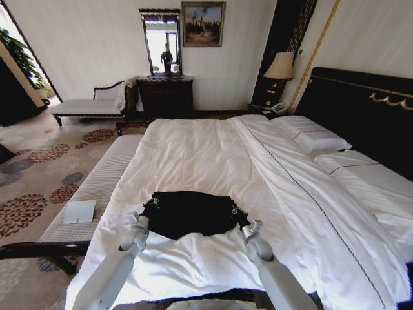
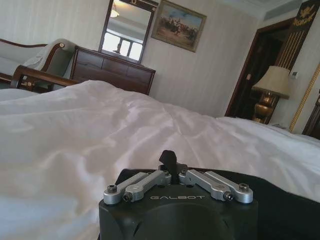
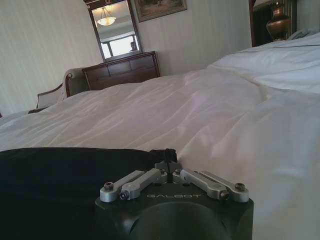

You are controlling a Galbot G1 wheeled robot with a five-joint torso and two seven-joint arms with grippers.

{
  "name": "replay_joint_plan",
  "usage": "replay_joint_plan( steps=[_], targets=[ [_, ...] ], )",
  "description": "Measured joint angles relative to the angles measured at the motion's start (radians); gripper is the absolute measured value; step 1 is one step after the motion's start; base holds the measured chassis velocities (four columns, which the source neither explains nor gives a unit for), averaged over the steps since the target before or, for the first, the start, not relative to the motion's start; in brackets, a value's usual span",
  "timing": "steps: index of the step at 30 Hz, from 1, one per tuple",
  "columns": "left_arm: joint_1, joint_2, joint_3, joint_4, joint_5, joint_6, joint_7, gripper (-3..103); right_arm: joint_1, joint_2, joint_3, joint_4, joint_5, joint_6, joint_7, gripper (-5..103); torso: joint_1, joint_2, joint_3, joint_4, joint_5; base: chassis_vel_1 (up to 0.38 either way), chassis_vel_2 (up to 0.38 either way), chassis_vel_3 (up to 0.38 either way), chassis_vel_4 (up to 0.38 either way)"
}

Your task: Fold the clothes on the bed.

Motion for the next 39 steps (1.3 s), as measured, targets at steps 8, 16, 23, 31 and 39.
replay_joint_plan(
  steps=[8, 16, 23, 31, 39],
  targets=[
    [0.036, -0.013, -0.019, 0.037, 0.085, -0.055, 0.018, 1, -0.025, 0.052, 0.029, -0.069, -0.324, 0.223, 0.027, 0, 0.000, 0.000, 0.000, 0.0000, 0.0002, 0.000, 0.000, 0.000, 0.000],
    [0.070, -0.028, -0.036, 0.035, 0.139, -0.089, 0.019, 1, -0.093, 0.104, 0.083, -0.077, -0.529, 0.402, 0.070, 0, 0.000, 0.000, 0.000, -0.0003, 0.0001, 0.000, 0.000, 0.000, 0.000],
    [0.101, -0.044, -0.051, 0.019, 0.191, -0.107, 0.019, 1, -0.120, 0.156, 0.100, -0.118, -0.689, 0.501, 0.110, 0, 0.000, 0.000, 0.000, -0.0001, 0.0000, 0.000, 0.000, 0.000, 0.000],
    [0.130, -0.040, -0.081, -0.011, 0.211, -0.124, 0.012, 1, -0.131, 0.171, 0.116, -0.114, -0.680, 0.510, 0.145, 0, 0.000, 0.000, 0.000, 0.0000, 0.0002, 0.000, 0.000, 0.000, 0.000],
    [0.169, -0.038, -0.092, -0.039, 0.234, -0.131, 0.011, 1, -0.181, 0.172, 0.120, -0.066, -0.645, 0.509, 0.156, 0, 0.000, 0.000, 0.000, 0.0000, 0.0001, 0.000, 0.000, 0.000, 0.000]
  ],
)
